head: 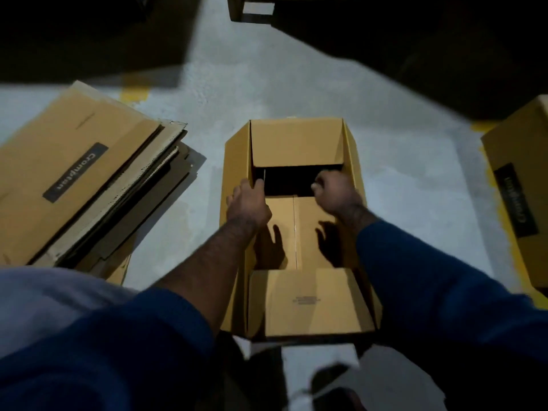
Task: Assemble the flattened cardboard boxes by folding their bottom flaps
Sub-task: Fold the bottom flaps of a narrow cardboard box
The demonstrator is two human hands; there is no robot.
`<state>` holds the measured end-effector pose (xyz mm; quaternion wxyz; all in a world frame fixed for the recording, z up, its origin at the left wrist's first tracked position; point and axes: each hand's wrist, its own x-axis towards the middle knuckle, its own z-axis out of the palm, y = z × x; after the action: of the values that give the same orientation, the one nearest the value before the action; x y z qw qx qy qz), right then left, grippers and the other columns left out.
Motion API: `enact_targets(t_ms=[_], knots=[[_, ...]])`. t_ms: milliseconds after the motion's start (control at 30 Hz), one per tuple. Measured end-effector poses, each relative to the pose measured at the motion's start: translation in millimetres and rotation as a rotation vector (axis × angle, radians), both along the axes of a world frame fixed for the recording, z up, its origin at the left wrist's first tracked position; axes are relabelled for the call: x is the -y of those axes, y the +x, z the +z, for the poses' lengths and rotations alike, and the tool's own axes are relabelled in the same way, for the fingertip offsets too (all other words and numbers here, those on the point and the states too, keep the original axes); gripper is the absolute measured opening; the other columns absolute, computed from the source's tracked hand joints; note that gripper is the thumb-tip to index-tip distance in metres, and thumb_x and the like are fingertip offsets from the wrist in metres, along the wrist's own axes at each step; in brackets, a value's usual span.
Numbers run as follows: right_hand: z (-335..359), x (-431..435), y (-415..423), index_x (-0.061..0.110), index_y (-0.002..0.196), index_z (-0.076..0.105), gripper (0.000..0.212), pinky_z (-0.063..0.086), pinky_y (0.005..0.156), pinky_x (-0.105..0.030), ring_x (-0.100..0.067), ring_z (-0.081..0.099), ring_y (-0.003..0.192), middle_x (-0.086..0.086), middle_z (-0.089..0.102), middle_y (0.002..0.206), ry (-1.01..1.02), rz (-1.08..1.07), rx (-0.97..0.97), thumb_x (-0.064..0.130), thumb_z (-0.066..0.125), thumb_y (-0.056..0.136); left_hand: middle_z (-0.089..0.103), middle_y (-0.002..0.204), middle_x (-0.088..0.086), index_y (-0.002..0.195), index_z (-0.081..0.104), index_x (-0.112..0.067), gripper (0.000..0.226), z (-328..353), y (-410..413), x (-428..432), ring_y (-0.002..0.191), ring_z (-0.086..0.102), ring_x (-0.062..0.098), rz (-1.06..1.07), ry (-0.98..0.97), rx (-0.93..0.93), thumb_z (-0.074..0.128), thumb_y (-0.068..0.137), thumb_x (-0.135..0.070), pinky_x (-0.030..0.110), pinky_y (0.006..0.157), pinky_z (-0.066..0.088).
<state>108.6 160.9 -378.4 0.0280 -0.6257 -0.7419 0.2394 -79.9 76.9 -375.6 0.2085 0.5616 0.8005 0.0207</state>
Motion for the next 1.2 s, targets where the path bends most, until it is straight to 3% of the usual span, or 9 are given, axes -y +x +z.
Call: enact_targets(t_ms=[67,167,433,533,633,800,1000,1133,1200], knots=[[5,58,-10,0.023,0.120,0.065,0.027,0.047,0.072,-0.031,-0.015,0.059,0.094,-0.003,0.065,0.119,-0.348,0.111,-0.002,0.041,0.052,0.104,0.042,0.144,0.014,0.143,0.044,-0.019,0.059,13,13,35,0.129,0.044,0.033,-0.013,-0.034,0.025,0.067,0.089,-0.020,0.049,0.105,0.039],[5,135,-12,0.019,0.137,0.059,0.057,0.049,0.097,-0.040,-0.024,0.057,0.117,-0.007,0.060,0.137,-0.642,0.287,0.181,0.061,0.042,0.103,0.044,0.142,0.014,0.139,0.047,-0.017,0.050,27,26,89,0.127,0.046,0.034,-0.041,-0.070,0.034,0.064,0.092,-0.021,0.049,0.104,0.040],[96,171,0,0.023,0.137,0.058,0.073,0.053,0.093,-0.040,-0.023,0.057,0.116,0.001,0.060,0.131,-0.563,0.420,0.300,0.027,0.091,0.072,0.043,0.149,0.017,0.151,0.033,-0.018,0.064,62,32,162,0.129,0.049,0.041,0.444,-0.232,0.430,0.058,0.099,-0.044,0.049,0.098,0.049],[103,187,4,0.021,0.131,0.063,0.061,0.052,0.076,-0.034,-0.019,0.057,0.102,-0.002,0.061,0.125,-0.603,0.428,0.334,0.008,0.085,0.076,0.039,0.156,0.020,0.155,0.032,-0.011,0.074,67,37,169,0.134,0.044,0.046,0.725,-0.349,0.767,0.044,0.100,-0.060,0.055,0.105,0.044],[102,207,1,0.021,0.124,0.064,0.033,0.051,0.081,-0.036,-0.019,0.060,0.099,-0.003,0.065,0.117,-0.528,0.468,0.333,0.016,0.070,0.092,0.055,0.140,0.020,0.143,0.047,-0.008,0.062,71,35,171,0.120,0.055,0.042,0.745,-0.494,0.891,0.049,0.100,-0.053,0.055,0.101,0.047],[104,207,8,0.028,0.099,0.060,0.014,0.055,0.089,-0.039,-0.019,0.062,0.098,0.001,0.065,0.102,-0.426,0.507,0.346,0.021,0.069,0.092,0.070,0.108,0.019,0.112,0.067,-0.005,0.020,68,33,157,0.097,0.070,0.035,0.506,-0.449,0.739,0.059,0.099,-0.018,0.052,0.089,0.058],[101,201,3,0.028,0.127,0.066,0.033,0.058,0.088,-0.042,-0.019,0.060,0.103,-0.001,0.066,0.114,-0.193,0.421,0.327,0.025,0.068,0.095,0.069,0.123,0.019,0.121,0.069,0.002,0.031,66,25,128,0.110,0.067,0.037,0.379,-0.256,0.636,0.064,0.091,-0.003,0.044,0.093,0.056],[98,196,-13,0.024,0.146,0.053,0.063,0.051,0.097,-0.039,-0.022,0.056,0.120,-0.002,0.060,0.134,-0.460,0.456,0.237,0.041,0.074,0.089,0.070,0.101,0.010,0.099,0.071,-0.005,0.017,81,28,135,0.080,0.063,0.022,0.074,-0.299,0.266,0.073,0.090,-0.019,0.034,0.061,0.047],[91,201,-17,0.022,0.147,0.051,0.071,0.047,0.105,-0.042,-0.023,0.053,0.129,-0.001,0.056,0.141,-0.606,0.473,0.212,0.053,0.073,0.087,0.065,0.095,0.007,0.089,0.063,-0.010,0.016,70,32,145,0.071,0.056,0.018,0.013,-0.324,0.138,0.071,0.092,-0.023,0.032,0.061,0.047]])
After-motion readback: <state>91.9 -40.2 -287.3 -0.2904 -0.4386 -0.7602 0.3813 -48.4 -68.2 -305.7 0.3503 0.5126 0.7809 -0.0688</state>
